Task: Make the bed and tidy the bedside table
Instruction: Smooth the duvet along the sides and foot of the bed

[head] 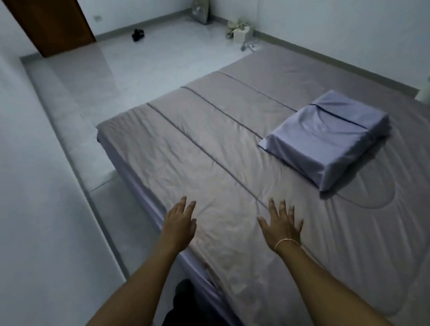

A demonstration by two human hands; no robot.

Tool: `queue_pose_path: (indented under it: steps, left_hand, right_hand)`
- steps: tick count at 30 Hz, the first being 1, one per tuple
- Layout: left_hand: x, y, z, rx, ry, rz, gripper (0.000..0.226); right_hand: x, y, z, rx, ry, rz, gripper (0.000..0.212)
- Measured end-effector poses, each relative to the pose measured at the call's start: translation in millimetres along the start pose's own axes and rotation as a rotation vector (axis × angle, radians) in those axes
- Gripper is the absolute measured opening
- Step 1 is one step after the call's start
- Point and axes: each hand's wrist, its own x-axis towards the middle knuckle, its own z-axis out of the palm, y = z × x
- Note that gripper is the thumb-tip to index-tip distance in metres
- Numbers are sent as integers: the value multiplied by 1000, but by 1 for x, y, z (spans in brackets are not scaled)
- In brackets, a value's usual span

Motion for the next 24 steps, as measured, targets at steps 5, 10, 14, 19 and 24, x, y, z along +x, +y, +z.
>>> queue_pose_path:
  steps: [5, 10, 14, 19, 24]
  left_hand:
    - [55, -59, -9, -2, -4, -28, 55]
    - [116, -143, -31, -9, 8, -57, 55]
    - [160, -211, -70, -20, 66, -115, 54]
    - [193, -301, -106, -13, 125, -226, 54]
    - [213, -363, -132, -11, 138, -305, 56]
  right_hand:
    - [55, -74, 14, -28, -30, -15, 66]
    - [104, -164, 36, -43, -108, -19, 67]
    - [147, -254, 50, -17, -139, -59, 67]
    - [194, -361, 62, -40, -185, -192, 67]
    - [227, -441, 61, -55, -205, -270, 66]
